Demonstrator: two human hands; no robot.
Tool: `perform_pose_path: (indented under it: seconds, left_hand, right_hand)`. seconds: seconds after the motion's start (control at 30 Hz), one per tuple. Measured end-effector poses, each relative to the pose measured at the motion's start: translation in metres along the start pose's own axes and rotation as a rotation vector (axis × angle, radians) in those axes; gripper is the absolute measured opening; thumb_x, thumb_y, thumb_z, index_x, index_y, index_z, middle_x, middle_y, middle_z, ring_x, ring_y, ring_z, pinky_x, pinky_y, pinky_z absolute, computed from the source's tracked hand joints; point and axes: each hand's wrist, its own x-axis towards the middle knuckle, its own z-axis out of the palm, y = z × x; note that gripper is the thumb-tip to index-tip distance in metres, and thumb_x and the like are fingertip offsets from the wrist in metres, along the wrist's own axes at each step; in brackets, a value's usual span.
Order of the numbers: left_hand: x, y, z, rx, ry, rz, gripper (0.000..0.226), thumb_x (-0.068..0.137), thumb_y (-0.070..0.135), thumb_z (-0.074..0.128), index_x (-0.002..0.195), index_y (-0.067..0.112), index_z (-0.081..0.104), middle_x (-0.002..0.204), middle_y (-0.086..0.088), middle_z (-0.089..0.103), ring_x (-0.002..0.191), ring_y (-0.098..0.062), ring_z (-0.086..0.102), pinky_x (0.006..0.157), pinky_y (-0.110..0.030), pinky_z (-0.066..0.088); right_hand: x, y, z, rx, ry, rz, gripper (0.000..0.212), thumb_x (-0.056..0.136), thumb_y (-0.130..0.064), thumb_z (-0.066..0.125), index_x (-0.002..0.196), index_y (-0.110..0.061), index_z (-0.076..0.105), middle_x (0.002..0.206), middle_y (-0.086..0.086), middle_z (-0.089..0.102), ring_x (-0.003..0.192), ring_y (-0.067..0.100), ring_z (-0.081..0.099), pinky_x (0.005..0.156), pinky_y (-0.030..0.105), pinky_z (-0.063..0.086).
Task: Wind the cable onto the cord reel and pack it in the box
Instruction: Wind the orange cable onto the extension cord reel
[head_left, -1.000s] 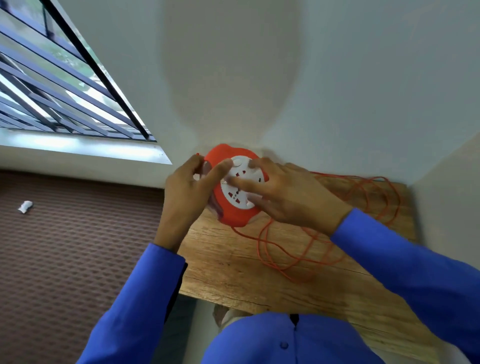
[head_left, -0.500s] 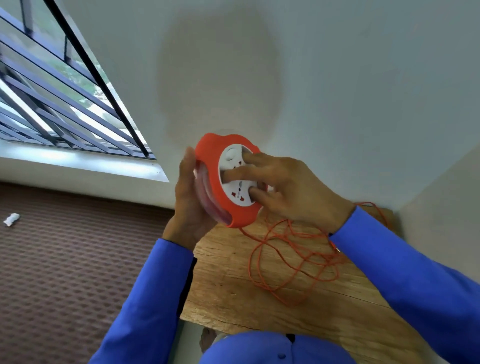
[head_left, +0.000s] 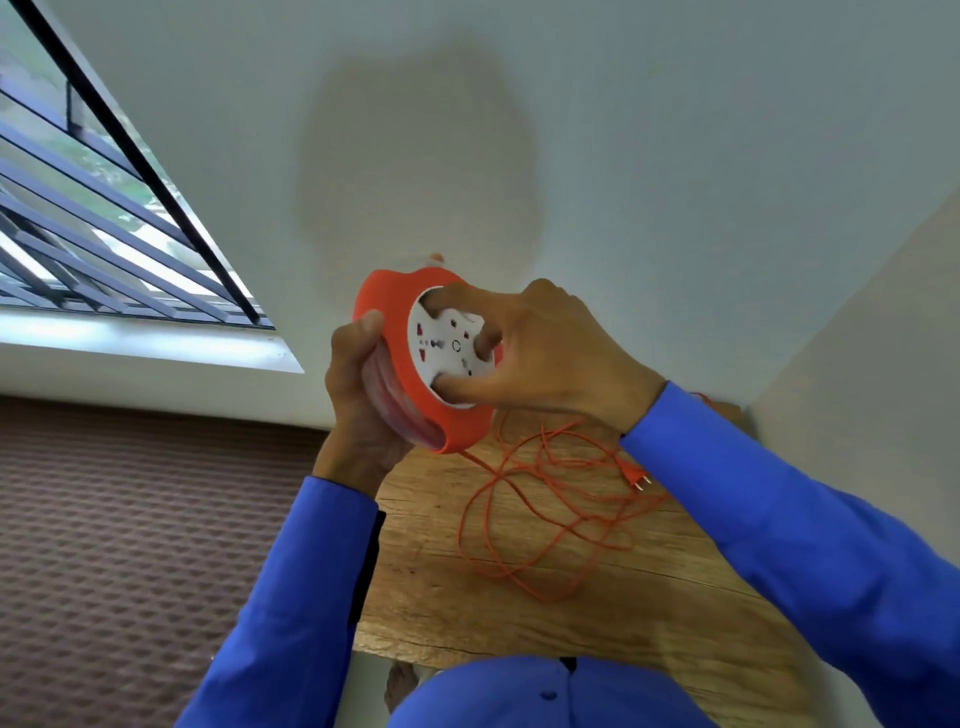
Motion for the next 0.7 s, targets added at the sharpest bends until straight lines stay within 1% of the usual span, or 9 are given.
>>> perform_pose_path:
  seconds: [0.07, 0.13, 0.2, 0.3, 0.4, 0.5, 0.53, 0.63, 0.7]
  left_hand:
    - [-0.001, 0.004, 0.003, 0.045, 0.036, 0.009, 0.09, 0.066, 0.065, 0.093, 0.138, 0.016, 0.073, 0.123, -0.015, 0.074, 0.113, -0.033, 0.072, 0.098, -0.047, 0.058]
    - [0.001, 0.004, 0.006, 0.092, 0.043, 0.013, 0.097, 0.067, 0.066, 0.092, 0.147, 0.017, 0.067, 0.126, -0.014, 0.073, 0.114, -0.032, 0.072, 0.096, -0.046, 0.061]
    - [0.001, 0.003, 0.0, 0.155, 0.026, 0.033, 0.111, 0.068, 0.065, 0.093, 0.159, 0.015, 0.053, 0.129, -0.014, 0.071, 0.116, -0.032, 0.07, 0.096, -0.045, 0.063]
    - [0.001, 0.004, -0.002, 0.265, 0.007, 0.04, 0.079, 0.066, 0.07, 0.092, 0.133, 0.03, 0.078, 0.114, -0.008, 0.076, 0.104, -0.03, 0.071, 0.089, -0.043, 0.06]
    - [0.002, 0.002, -0.002, 0.343, 0.012, 0.007, 0.075, 0.067, 0.073, 0.09, 0.12, 0.021, 0.078, 0.096, -0.008, 0.074, 0.087, -0.029, 0.07, 0.079, -0.037, 0.06]
    - [0.0, 0.001, 0.003, 0.341, -0.058, 0.014, 0.048, 0.079, 0.068, 0.083, 0.109, 0.03, 0.083, 0.092, 0.003, 0.079, 0.083, -0.015, 0.075, 0.078, -0.028, 0.062]
    - [0.0, 0.001, 0.005, 0.308, -0.07, 0.013, 0.046, 0.08, 0.067, 0.082, 0.109, 0.031, 0.084, 0.092, 0.002, 0.079, 0.083, -0.015, 0.076, 0.077, -0.028, 0.062]
    - [0.0, 0.001, 0.005, 0.159, -0.029, 0.037, 0.077, 0.076, 0.063, 0.087, 0.137, 0.02, 0.071, 0.106, -0.01, 0.075, 0.092, -0.024, 0.075, 0.081, -0.034, 0.063]
    - [-0.001, 0.001, 0.003, 0.051, -0.016, 0.039, 0.103, 0.074, 0.059, 0.09, 0.155, 0.008, 0.05, 0.117, -0.015, 0.072, 0.103, -0.028, 0.075, 0.087, -0.038, 0.065]
  right_hand:
    - [0.001, -0.002, 0.002, 0.128, 0.059, 0.088, 0.062, 0.082, -0.067, 0.076, 0.137, -0.04, 0.067, 0.078, -0.015, 0.074, 0.077, 0.008, 0.073, 0.074, 0.031, 0.062]
    - [0.002, -0.004, 0.004, 0.147, 0.121, 0.154, 0.056, 0.083, -0.073, 0.073, 0.121, -0.032, 0.078, 0.073, -0.017, 0.069, 0.067, 0.006, 0.07, 0.063, 0.026, 0.057]
    - [0.004, -0.004, 0.007, 0.147, 0.175, 0.215, 0.056, 0.088, -0.075, 0.066, 0.09, -0.023, 0.084, 0.059, -0.011, 0.065, 0.051, 0.006, 0.059, 0.051, 0.021, 0.042]
    - [0.004, -0.004, 0.014, 0.279, 0.188, 0.35, 0.076, 0.103, -0.062, 0.056, 0.059, 0.0, 0.066, 0.044, 0.003, 0.05, 0.04, 0.014, 0.043, 0.048, 0.028, 0.033]
    - [0.0, -0.005, 0.021, 0.559, 0.173, 0.455, 0.073, 0.111, -0.041, 0.049, 0.06, 0.007, 0.068, 0.046, 0.009, 0.06, 0.044, 0.022, 0.056, 0.056, 0.033, 0.048]
    - [-0.002, -0.009, 0.02, 0.702, 0.136, 0.426, 0.069, 0.11, -0.031, 0.046, 0.053, -0.003, 0.073, 0.044, 0.004, 0.063, 0.043, 0.007, 0.058, 0.064, 0.017, 0.047]
    - [-0.003, -0.01, 0.019, 0.677, 0.145, 0.389, 0.068, 0.11, -0.031, 0.047, 0.053, -0.006, 0.074, 0.045, 0.002, 0.063, 0.043, 0.007, 0.059, 0.063, 0.019, 0.049]
    - [-0.01, -0.008, 0.023, 0.385, 0.262, 0.164, 0.04, 0.107, -0.035, 0.06, 0.077, -0.013, 0.075, 0.062, -0.002, 0.069, 0.052, 0.013, 0.062, 0.059, 0.035, 0.055]
    - [-0.019, -0.005, 0.024, 0.124, 0.306, -0.042, 0.018, 0.102, -0.035, 0.066, 0.112, -0.022, 0.072, 0.096, -0.007, 0.072, 0.062, 0.011, 0.064, 0.057, 0.034, 0.058]
